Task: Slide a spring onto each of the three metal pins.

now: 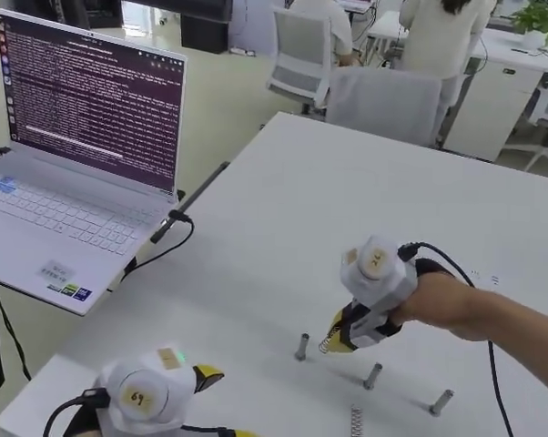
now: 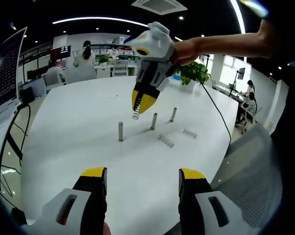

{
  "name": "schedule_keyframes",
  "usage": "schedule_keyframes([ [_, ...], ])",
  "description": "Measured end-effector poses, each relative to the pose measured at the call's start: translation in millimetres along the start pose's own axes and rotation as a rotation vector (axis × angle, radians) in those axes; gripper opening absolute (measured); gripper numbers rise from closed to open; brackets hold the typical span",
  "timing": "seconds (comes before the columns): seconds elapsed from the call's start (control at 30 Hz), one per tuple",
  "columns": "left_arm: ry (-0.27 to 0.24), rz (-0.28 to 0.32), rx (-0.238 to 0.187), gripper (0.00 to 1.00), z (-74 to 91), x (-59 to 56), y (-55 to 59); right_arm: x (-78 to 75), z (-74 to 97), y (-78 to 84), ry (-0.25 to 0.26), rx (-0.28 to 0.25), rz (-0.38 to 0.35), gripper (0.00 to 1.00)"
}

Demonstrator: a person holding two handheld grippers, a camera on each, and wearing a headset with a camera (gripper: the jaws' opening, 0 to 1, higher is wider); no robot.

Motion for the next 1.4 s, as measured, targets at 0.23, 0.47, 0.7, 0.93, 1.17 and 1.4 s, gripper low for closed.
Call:
schedule_keyframes([
  [0.23, -0.009, 0.012, 0.003, 0.54, 3.1, 1.9, 3.5, -8.2, -4.8, -8.1, 0.006, 0.004, 0.009, 0.08],
  [0.47, -0.01, 0.02, 0.005, 0.54, 3.7, 1.8, 5.6, -14.1, -8.9, -15.6, 0.011, 0.013, 0.026, 0.08],
  [0.7, -0.006, 0.027, 0.004, 0.54, 2.6, 0.6, 6.4, -15.5, -14.5, -20.2, 0.004, 0.031, 0.047, 0.08],
  [0.93, -0.011, 0.031, 0.003, 0.54, 3.1, 2.0, 6.9, -16.4, -19.8, -22.9, -0.004, 0.045, 0.062, 0.08],
  [1.17, -0.015, 0.036, 0.006, 0.54, 3.9, 3.7, 8.6, -15.6, -25.4, -23.7, -0.008, 0.071, 0.09, 0.08],
  [1.4, -0.017, 0.039, 0.008, 0.54, 5.2, 3.9, 9.3, -14.9, -29.4, -24.8, -0.008, 0.091, 0.116, 0.08],
])
Point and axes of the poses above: the centre of the closed fingertips' face, and the gripper's own axes: z roughly backward along the fingers, x roughly to its left, y roughly out of its underside, the point moved 8 cm from there along z, roughly backward along the fingers, and after that the axes turned 9 degrees about -z, right-handed, at the moved point
